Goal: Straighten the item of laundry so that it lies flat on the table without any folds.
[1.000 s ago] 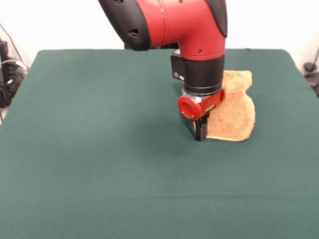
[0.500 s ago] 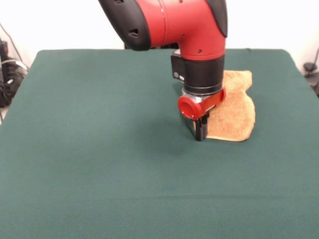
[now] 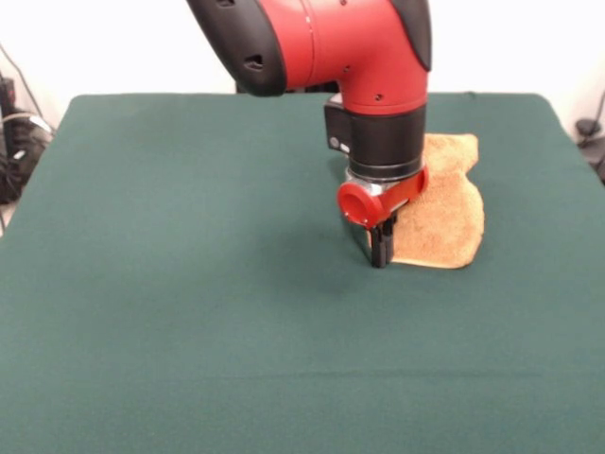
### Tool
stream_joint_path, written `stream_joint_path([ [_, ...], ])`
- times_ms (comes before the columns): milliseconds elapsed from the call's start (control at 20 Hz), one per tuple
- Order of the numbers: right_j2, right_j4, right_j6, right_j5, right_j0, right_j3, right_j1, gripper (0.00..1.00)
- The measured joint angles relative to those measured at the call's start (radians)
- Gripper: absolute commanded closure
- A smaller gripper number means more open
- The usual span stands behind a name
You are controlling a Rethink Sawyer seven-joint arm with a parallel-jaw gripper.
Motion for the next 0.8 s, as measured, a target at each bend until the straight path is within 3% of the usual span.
stream_joint_path([
  [800, -0.01, 0.0, 0.0, 0.001, 0.012, -0.005, -0.002, 1.0],
])
